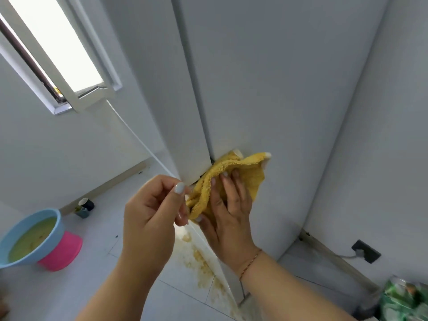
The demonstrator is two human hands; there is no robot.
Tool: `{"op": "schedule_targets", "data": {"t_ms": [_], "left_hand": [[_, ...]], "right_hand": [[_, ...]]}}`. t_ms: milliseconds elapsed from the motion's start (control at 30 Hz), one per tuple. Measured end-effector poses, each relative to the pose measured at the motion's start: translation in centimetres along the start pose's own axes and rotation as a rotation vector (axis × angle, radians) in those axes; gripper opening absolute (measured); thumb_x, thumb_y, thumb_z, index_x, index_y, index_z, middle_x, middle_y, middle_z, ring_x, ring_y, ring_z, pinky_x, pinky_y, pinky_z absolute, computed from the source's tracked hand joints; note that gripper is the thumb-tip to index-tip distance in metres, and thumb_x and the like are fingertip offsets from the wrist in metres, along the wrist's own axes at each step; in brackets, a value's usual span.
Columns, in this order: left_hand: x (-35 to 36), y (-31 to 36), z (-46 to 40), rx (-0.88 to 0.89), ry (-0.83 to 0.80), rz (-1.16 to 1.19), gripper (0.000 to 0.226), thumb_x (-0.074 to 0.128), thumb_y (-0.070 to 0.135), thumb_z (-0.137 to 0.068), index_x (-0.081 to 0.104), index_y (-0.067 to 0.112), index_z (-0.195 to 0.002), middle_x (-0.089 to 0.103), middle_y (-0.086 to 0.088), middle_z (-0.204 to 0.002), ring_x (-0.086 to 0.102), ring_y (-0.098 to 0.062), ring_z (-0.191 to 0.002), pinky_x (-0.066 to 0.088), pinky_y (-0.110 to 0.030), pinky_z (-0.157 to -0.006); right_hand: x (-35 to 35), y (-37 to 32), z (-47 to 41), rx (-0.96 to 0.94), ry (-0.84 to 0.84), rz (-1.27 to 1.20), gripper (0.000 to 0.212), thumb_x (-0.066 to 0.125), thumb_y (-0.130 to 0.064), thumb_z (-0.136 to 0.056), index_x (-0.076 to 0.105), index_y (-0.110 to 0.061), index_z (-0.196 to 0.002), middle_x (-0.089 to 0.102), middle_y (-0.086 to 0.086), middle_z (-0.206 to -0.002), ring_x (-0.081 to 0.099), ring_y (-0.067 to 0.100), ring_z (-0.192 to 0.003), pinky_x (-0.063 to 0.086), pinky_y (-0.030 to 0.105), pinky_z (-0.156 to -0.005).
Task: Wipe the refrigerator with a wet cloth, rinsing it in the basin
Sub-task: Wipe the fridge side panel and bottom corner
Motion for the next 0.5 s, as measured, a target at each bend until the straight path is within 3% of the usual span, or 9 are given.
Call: {"op": "schedule_targets", "data": {"t_ms": [100,233,500], "left_hand": [[0.4,-1.1,1.0,0.009,0.058,0.026,0.021,0.053,0.037,-0.079,0.066,0.022,-0.070,0.054,-0.007,-0.053,0.051,-0.021,-0.048,0.046,-0.028,-0.048],[1.4,-4.1,2.2,0.033,0.070,0.066,0.023,0.055,0.037,-0.078,0.065,0.017,-0.071,0.053,-0.007,-0.053,0.049,-0.022,-0.048,0.045,-0.029,-0.046],[4.3,-14.0,7.0,0.081,0.116,0.195,0.023,0.057,0.036,-0.075,0.062,0.015,-0.066,0.050,-0.008,-0.051,0.044,-0.023,-0.043,0.039,-0.024,-0.042]], "right_hand": [[0.3,0.9,0.8,-0.098,0.009,0.041,0.064,0.029,-0.053,-0.098,0.005,-0.028,-0.153,0.000,-0.006,-0.160,0.009,0.026,-0.146,0.021,0.054,-0.114],[1.3,2.5,2.4,-0.190,0.050,0.063,0.065,0.035,-0.050,-0.098,0.008,-0.029,-0.153,0.015,0.000,-0.153,0.013,0.027,-0.145,0.022,0.054,-0.113],[5.1,6.9,10.8,-0.277,0.058,0.102,0.064,0.035,-0.049,-0.098,0.009,-0.028,-0.153,0.015,0.000,-0.154,0.013,0.027,-0.146,0.020,0.053,-0.115]]}}
Point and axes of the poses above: each hand's wrist, its own z-axis away from the middle knuckle, its own x-axis out of the palm, y = z × x, the point moved 5 cm from there along -z, towards the middle knuckle
